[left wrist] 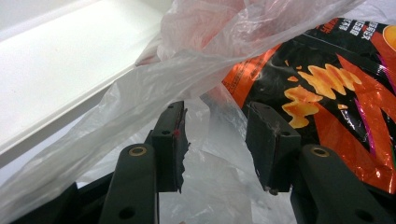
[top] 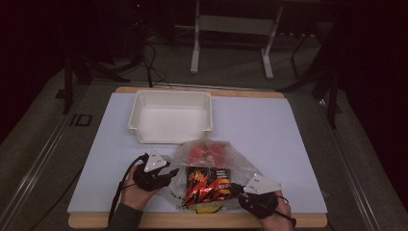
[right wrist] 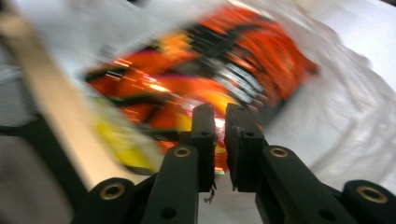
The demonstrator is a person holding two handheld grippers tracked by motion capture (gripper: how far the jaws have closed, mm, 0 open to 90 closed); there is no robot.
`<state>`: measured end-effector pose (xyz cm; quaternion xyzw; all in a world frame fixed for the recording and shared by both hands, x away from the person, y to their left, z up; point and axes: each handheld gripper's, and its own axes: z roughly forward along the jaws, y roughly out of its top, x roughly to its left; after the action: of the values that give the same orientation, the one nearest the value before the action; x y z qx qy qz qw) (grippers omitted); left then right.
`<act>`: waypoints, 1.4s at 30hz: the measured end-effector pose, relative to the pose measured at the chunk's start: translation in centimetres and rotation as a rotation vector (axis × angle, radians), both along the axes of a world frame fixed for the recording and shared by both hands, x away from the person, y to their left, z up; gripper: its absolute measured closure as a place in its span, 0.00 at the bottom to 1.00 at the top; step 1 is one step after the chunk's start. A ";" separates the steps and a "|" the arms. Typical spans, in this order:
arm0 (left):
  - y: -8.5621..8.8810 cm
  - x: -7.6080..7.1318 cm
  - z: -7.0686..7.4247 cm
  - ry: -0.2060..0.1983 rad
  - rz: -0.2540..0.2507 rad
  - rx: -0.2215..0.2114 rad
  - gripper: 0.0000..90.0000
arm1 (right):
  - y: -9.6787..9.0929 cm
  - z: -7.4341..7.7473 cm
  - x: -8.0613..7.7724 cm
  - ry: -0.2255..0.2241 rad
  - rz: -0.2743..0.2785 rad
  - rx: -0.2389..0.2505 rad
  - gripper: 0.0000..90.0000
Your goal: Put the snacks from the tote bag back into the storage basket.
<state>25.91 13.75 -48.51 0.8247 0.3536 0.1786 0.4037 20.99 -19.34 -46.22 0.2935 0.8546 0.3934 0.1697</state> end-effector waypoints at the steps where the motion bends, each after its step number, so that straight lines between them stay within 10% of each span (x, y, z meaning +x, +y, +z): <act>1: 0.2 0.1 0.0 -0.001 0.007 -0.002 0.64 | 0.0 -0.3 0.4 -0.004 -0.028 -0.026 0.89; 5: 0.4 0.4 -0.1 0.002 0.025 -0.002 0.64 | -1.2 -0.8 2.6 -0.025 -0.173 -0.118 0.84; 11: 0.4 0.7 -0.4 0.005 0.045 0.011 0.68 | -2.6 -0.1 4.5 -0.056 -0.249 -0.151 0.78; 31: -1.6 1.6 -0.2 0.030 0.040 0.014 0.50 | -0.8 -3.1 11.2 0.077 -0.183 -0.188 0.47; 37: -2.7 2.6 -0.1 0.025 0.083 0.026 0.45 | -0.5 -3.0 11.9 0.064 -0.184 -0.164 0.50; 42: -3.0 3.3 -0.2 0.044 0.080 0.014 0.75 | -0.8 -2.9 12.5 0.049 -0.170 -0.143 0.81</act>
<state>29.24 10.73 -48.69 0.8164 0.3937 0.1792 0.3825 33.50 -20.18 -49.13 0.3615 0.8564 0.3085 0.2018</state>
